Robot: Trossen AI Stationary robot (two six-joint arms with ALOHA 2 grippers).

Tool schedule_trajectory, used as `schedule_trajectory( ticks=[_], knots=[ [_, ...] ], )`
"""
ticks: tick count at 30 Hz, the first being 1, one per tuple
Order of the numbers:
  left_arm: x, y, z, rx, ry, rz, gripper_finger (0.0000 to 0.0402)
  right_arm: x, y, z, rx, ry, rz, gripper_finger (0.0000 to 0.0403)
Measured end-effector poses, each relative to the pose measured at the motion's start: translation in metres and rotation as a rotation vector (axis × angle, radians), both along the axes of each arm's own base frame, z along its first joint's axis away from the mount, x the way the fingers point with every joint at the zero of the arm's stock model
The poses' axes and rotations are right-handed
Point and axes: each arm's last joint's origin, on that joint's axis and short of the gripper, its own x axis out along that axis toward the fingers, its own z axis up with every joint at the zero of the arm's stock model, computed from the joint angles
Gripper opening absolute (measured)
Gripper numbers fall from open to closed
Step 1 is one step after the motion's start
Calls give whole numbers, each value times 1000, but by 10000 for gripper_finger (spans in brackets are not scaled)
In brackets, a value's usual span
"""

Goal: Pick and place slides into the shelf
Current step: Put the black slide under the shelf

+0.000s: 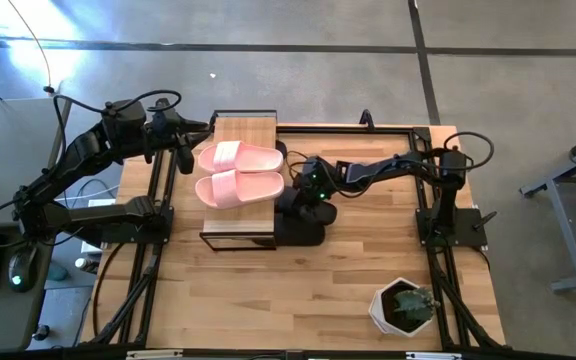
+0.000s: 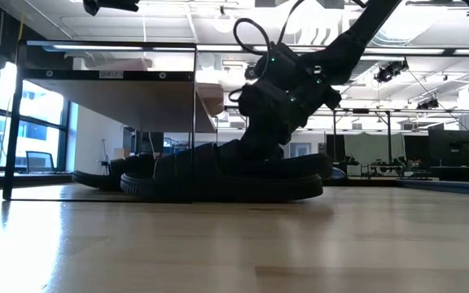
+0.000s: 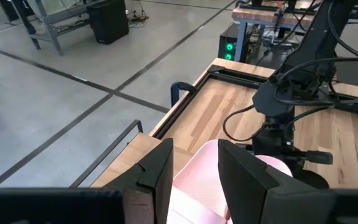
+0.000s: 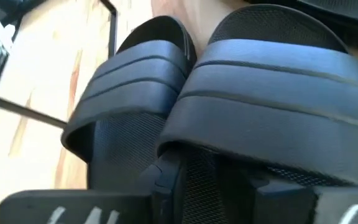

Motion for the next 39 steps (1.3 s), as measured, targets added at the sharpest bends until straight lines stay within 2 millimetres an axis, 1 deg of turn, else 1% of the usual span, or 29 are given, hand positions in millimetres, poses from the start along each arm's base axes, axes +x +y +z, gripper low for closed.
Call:
schedule_trajectory(
  ticks=[11, 15, 20, 24, 27, 30, 32, 34, 36, 39],
  knots=[
    [0, 0, 0, 0, 0, 0, 111, -3, -6, -1, -149, -34, 110, 73],
    [0, 0, 0, -1, 0, 0, 111, -7, -10, -1, -183, 1, 95, 73],
    [0, 0, 0, -1, 1, 0, 111, -17, -11, 14, -254, 49, 70, 73],
    [0, 0, 0, -1, 1, 0, 111, -23, -9, 34, -269, 40, 40, 73],
    [0, 0, 0, -1, 1, 0, 111, -35, -7, 45, -271, 100, 10, 73],
    [0, 0, 0, -1, 1, 0, 111, -48, 2, 60, -295, 158, 3, 73],
    [0, 0, 0, -1, 1, 0, 111, -56, 15, 71, -325, 186, 18, 73],
    [0, 0, 0, 3, 4, -1, 111, -64, 32, 81, -359, 208, 39, 73],
    [0, 0, 0, 5, 6, -2, 111, -70, 51, 86, -370, 219, 49, 73],
    [0, 0, 0, 8, 8, -4, 111, -79, 77, 81, -337, 247, 46, 68]
  ],
)
